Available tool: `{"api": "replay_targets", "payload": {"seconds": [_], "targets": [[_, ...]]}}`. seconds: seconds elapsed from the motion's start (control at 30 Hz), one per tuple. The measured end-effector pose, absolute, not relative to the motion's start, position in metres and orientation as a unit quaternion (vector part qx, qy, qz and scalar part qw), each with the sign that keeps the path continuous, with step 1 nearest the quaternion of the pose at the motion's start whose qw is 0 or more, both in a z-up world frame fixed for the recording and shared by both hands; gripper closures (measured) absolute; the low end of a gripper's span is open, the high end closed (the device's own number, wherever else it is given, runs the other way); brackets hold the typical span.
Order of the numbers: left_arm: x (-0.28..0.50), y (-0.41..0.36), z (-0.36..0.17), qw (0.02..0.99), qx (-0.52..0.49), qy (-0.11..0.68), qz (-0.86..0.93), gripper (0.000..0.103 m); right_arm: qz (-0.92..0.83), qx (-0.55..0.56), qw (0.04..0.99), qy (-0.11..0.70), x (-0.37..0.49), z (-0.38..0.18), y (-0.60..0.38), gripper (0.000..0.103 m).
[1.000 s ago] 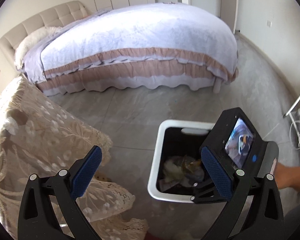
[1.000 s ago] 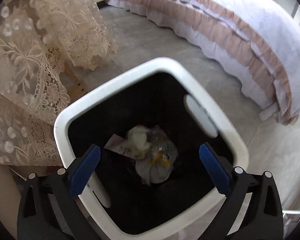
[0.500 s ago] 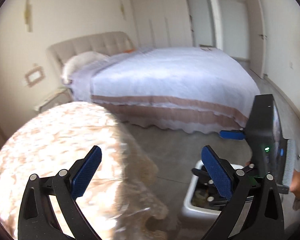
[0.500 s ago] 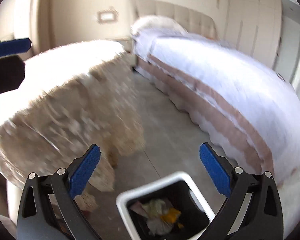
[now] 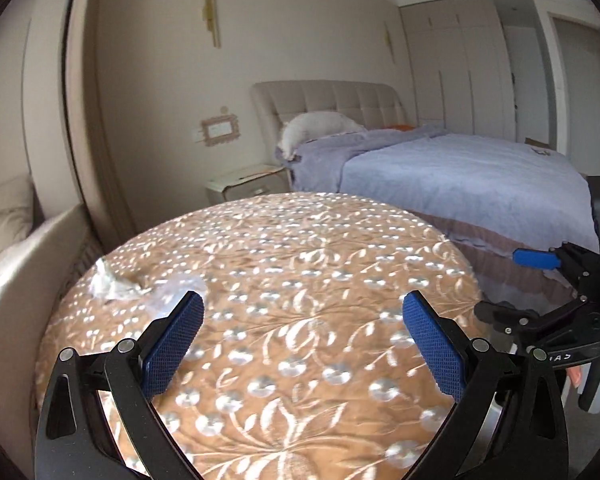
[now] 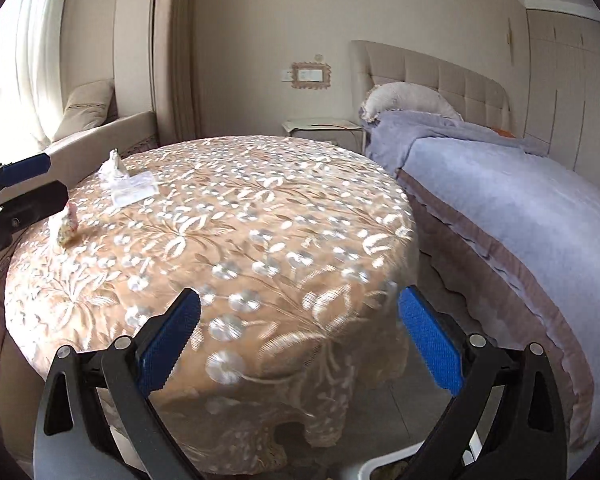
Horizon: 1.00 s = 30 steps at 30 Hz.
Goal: Collect trash
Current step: 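Move both tools back over the remaining trash on the table, then grasp the white-and-red printed plastic bag with the left tool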
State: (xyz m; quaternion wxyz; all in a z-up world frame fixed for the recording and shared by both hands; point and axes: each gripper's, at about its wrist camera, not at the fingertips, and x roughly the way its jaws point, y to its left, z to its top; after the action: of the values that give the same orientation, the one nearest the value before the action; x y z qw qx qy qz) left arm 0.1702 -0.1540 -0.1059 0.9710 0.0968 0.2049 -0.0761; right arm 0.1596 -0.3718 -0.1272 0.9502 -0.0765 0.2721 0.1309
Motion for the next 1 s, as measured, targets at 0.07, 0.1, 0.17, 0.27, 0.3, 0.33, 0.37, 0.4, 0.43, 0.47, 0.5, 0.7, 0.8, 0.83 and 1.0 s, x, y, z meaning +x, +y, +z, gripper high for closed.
{"api": "replay_targets", "payload": {"seconds": [0.07,0.1,0.17,0.27,0.3,0.33,0.37,0.4,0.43,0.47,0.5,0.7,0.8,0.83,1.0], "targets": [[0.171,-0.130,-0.107,0.974,0.086,0.205,-0.051,0.005,0.148,-0.087,0.948,0.270,0.162,-0.124,-0.351,0.004],[0.172,-0.115,-0.108,0.974,0.079,0.207,-0.038,0.005,0.157,-0.093,0.946,0.268,0.162,-0.122,-0.340,0.004],[0.172,-0.095,-0.110,0.975,0.069,0.208,-0.017,0.005,0.172,-0.107,0.943,0.264,0.165,-0.120,-0.320,0.004],[0.175,-0.063,-0.116,0.975,0.060,0.212,0.020,0.005,0.193,-0.124,0.937,0.265,0.171,-0.119,-0.291,0.004],[0.175,-0.055,-0.118,0.975,0.058,0.214,0.029,0.005,0.200,-0.129,0.934,0.266,0.173,-0.118,-0.282,0.004],[0.176,-0.047,-0.120,0.974,0.055,0.218,0.036,0.005,0.207,-0.133,0.932,0.267,0.176,-0.118,-0.273,0.004],[0.178,-0.038,-0.122,0.972,0.049,0.224,0.044,0.005,0.213,-0.139,0.929,0.267,0.177,-0.118,-0.263,0.004],[0.180,-0.031,-0.125,0.972,0.043,0.228,0.049,0.005,0.219,-0.143,0.927,0.268,0.180,-0.120,-0.256,0.004],[0.183,-0.024,-0.127,0.970,0.034,0.234,0.054,0.005,0.224,-0.148,0.925,0.269,0.182,-0.121,-0.247,0.004],[0.187,-0.015,-0.129,0.968,0.023,0.242,0.057,0.005,0.230,-0.153,0.923,0.269,0.184,-0.121,-0.238,0.004],[0.190,-0.009,-0.133,0.967,0.012,0.249,0.059,0.005,0.234,-0.157,0.921,0.270,0.186,-0.121,-0.230,0.004],[0.215,0.021,-0.152,0.952,-0.031,0.302,0.047,0.005,0.251,-0.175,0.911,0.277,0.201,-0.123,-0.198,0.004],[0.229,0.020,-0.159,0.945,-0.017,0.324,0.036,0.005,0.255,-0.178,0.908,0.282,0.210,-0.125,-0.187,0.004],[0.235,0.019,-0.162,0.943,-0.009,0.331,0.032,0.005,0.256,-0.178,0.907,0.283,0.213,-0.125,-0.185,0.004],[0.256,0.008,-0.182,0.923,0.012,0.384,-0.016,0.047,0.255,-0.179,0.904,0.293,0.225,-0.127,-0.173,0.004]]}}
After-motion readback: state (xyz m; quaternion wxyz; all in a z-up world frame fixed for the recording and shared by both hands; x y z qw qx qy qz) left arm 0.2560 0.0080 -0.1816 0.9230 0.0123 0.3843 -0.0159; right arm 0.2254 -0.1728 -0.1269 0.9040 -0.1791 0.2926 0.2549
